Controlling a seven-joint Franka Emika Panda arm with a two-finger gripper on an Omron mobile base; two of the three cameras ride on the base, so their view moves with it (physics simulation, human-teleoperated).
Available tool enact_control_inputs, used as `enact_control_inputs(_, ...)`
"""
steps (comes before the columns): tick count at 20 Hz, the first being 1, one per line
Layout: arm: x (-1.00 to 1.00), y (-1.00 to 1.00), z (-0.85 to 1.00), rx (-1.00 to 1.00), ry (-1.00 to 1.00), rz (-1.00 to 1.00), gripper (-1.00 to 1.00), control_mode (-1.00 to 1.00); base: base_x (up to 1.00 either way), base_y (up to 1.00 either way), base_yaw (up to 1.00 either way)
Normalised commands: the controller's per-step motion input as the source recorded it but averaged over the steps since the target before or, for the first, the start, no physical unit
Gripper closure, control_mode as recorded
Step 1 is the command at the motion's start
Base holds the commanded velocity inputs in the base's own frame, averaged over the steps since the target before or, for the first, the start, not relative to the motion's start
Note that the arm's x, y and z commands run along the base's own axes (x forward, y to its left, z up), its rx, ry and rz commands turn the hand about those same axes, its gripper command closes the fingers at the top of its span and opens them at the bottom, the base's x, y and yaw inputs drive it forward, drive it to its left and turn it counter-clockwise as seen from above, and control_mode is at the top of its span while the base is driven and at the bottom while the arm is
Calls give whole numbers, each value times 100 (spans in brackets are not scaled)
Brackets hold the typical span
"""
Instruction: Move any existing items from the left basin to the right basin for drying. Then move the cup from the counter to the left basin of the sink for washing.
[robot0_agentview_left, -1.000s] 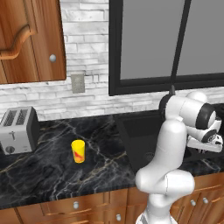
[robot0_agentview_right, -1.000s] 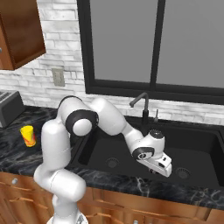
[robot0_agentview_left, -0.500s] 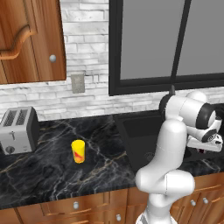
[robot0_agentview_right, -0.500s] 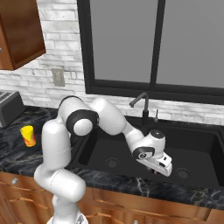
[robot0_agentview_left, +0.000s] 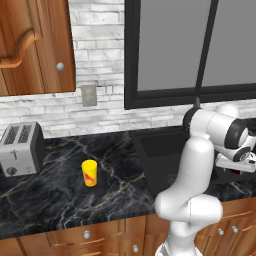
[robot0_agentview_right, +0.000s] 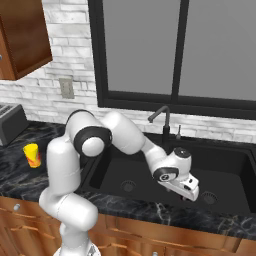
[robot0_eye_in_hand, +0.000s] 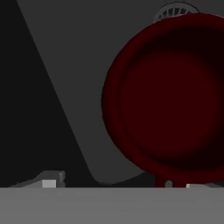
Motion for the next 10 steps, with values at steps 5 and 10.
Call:
enact_control_inputs(5,-10,0,39,0,-3,0,-100,-100,0,0,0)
enact_control_inputs(10,-6,1,20,0,0,0,-100,-100,0,0,0)
